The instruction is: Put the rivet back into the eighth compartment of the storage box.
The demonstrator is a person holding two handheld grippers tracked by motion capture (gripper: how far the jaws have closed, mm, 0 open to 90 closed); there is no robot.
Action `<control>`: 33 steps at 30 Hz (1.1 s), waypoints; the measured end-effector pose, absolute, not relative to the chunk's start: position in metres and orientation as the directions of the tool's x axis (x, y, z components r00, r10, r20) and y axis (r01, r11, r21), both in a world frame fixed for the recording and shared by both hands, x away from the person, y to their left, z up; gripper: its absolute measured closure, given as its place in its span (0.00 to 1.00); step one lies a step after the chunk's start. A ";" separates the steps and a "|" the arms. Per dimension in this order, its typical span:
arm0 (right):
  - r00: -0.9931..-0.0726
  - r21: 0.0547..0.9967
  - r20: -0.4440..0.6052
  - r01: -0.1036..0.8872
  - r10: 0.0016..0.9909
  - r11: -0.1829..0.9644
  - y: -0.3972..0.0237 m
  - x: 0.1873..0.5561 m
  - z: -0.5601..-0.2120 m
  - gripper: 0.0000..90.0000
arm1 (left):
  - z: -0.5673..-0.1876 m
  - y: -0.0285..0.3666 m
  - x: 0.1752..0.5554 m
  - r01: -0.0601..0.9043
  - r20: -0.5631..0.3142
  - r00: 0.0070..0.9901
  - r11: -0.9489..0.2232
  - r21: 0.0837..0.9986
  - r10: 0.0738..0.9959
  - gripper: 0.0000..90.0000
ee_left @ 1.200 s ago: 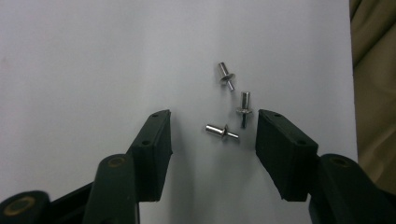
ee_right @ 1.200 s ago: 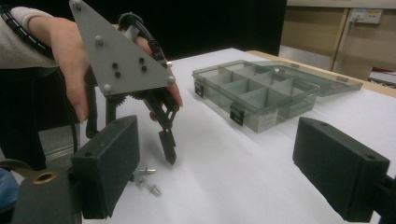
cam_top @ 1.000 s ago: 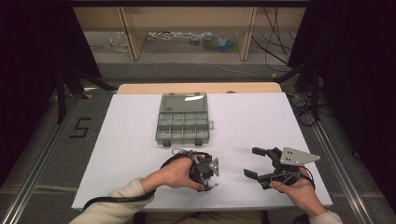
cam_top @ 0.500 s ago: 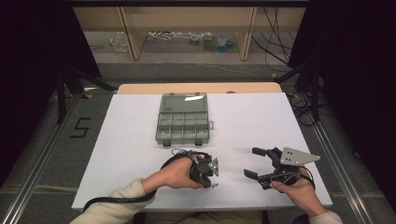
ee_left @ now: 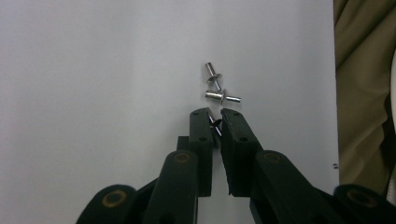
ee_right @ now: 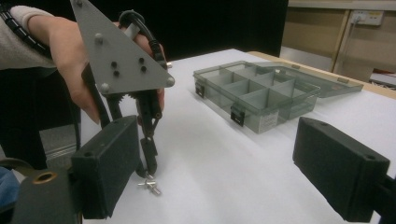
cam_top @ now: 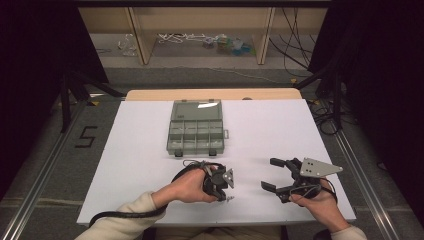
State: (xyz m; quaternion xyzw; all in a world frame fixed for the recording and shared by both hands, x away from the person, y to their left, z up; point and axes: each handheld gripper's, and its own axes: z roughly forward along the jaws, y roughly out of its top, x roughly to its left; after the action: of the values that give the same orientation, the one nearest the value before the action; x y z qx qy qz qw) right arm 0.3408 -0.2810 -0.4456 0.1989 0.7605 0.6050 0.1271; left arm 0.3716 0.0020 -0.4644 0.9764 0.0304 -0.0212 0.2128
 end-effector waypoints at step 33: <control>-0.887 0.969 0.044 0.149 0.459 0.195 -0.282 0.341 -0.446 0.18 | -0.436 0.028 0.399 0.201 0.029 0.949 -0.674 0.711 0.314 0.92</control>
State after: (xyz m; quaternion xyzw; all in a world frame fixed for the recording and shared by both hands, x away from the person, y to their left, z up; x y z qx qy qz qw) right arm 0.3409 -0.2816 -0.4456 0.1996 0.7621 0.6024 0.1286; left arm 0.3995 0.0279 -0.4364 0.9119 0.1412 0.0742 0.3781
